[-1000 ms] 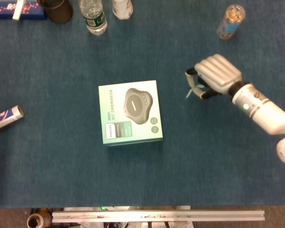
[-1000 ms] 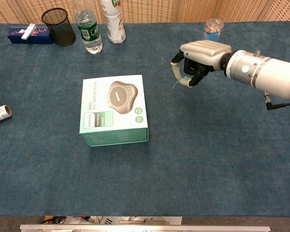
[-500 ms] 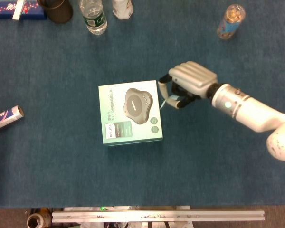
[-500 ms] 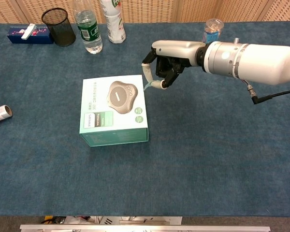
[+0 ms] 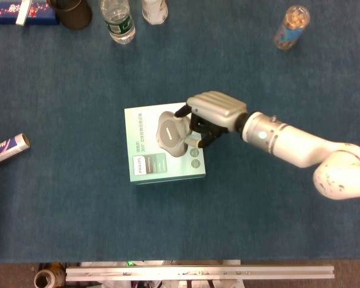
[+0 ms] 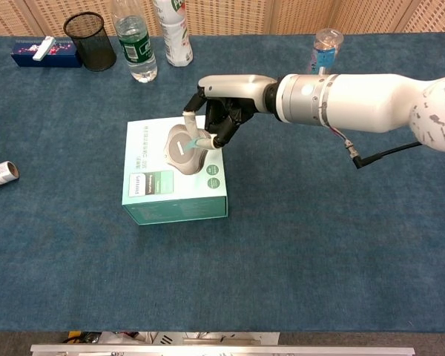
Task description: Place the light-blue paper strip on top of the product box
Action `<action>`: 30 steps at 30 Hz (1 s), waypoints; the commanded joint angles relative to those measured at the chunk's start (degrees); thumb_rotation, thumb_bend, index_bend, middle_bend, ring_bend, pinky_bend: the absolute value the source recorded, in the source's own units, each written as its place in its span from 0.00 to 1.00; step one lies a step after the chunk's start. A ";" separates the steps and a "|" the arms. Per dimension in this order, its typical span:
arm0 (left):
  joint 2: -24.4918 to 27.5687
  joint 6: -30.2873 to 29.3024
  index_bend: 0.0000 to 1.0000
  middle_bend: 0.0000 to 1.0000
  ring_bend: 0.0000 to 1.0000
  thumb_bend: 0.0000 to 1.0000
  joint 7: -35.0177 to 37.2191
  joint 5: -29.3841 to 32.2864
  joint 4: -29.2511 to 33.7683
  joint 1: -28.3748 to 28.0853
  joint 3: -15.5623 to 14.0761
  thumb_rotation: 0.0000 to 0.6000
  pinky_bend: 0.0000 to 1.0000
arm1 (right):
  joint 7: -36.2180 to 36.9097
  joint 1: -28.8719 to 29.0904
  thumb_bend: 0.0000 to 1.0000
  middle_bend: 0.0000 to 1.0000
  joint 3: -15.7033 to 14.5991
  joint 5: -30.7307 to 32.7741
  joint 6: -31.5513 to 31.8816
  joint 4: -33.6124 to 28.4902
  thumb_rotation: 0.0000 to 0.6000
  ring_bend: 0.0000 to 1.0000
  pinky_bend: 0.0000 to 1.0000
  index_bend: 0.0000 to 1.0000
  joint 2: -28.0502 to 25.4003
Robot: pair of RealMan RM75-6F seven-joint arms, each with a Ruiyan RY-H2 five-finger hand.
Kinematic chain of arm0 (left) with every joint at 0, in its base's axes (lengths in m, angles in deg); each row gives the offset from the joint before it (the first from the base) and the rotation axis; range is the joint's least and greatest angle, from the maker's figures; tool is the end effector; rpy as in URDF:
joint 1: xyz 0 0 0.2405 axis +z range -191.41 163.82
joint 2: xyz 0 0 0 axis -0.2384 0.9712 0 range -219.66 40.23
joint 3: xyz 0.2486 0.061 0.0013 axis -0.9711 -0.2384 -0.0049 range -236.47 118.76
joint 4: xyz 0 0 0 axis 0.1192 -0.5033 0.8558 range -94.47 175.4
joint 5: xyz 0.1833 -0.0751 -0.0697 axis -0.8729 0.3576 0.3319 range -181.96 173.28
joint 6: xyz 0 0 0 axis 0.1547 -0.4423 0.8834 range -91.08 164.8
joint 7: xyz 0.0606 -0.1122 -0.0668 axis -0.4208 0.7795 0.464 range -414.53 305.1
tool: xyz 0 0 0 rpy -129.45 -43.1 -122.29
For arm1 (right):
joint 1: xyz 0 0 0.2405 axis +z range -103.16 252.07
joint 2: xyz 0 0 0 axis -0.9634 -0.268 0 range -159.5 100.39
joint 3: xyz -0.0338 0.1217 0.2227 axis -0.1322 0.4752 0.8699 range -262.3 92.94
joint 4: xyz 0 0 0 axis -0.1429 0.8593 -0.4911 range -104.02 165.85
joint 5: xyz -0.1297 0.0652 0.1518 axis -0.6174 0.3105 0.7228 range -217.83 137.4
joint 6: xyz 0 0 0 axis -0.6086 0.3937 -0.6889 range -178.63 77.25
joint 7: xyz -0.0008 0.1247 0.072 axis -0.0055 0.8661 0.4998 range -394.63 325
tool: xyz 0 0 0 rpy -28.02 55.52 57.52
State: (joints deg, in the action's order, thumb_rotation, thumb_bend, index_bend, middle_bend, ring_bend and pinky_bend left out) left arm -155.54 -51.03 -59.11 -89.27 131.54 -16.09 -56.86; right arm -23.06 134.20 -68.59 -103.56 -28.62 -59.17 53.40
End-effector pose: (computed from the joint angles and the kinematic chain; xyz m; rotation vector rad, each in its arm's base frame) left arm -0.3213 0.1637 0.1569 -1.3472 -0.8606 -0.8305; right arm -0.0371 -0.3447 -0.0395 2.2817 -1.5342 0.9240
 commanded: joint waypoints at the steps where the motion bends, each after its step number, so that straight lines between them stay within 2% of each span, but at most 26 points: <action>1: 0.00 0.09 0.18 0.30 0.30 0.21 0.14 0.12 -0.13 0.06 0.00 1.00 0.28 | -0.04 1.12 0.35 1.00 -0.54 0.85 -0.84 0.93 1.00 1.00 1.00 0.61 0.66; 11: -0.17 0.52 0.18 0.30 0.30 0.21 0.41 0.24 -0.59 -0.05 0.08 1.00 0.28 | -0.85 4.82 0.35 1.00 -1.74 4.58 -1.43 3.61 1.00 1.00 1.00 0.61 2.48; 15: -0.16 0.77 0.18 0.30 0.30 0.21 0.41 0.41 -0.71 -0.07 0.08 1.00 0.28 | -1.68 6.05 0.35 1.00 -2.25 5.91 -0.79 4.30 1.00 1.00 1.00 0.57 3.05; 23: -0.01 0.69 0.18 0.30 0.30 0.21 0.54 0.58 -0.75 0.17 0.04 1.00 0.28 | -3.60 6.99 0.19 1.00 -3.39 8.10 2.31 4.56 1.00 1.00 1.00 0.45 3.68; 30: 0.00 0.54 0.18 0.30 0.30 0.21 0.56 0.50 -0.79 0.25 0.09 1.00 0.28 | -5.18 6.48 0.16 1.00 -3.46 8.49 6.64 4.44 1.00 1.00 1.00 0.42 4.21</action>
State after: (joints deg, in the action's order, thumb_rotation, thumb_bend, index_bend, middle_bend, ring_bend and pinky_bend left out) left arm -155.54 -50.50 -58.56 -88.78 130.75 -15.85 -56.77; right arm -27.63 140.96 -72.07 -95.01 -23.32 -54.67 57.41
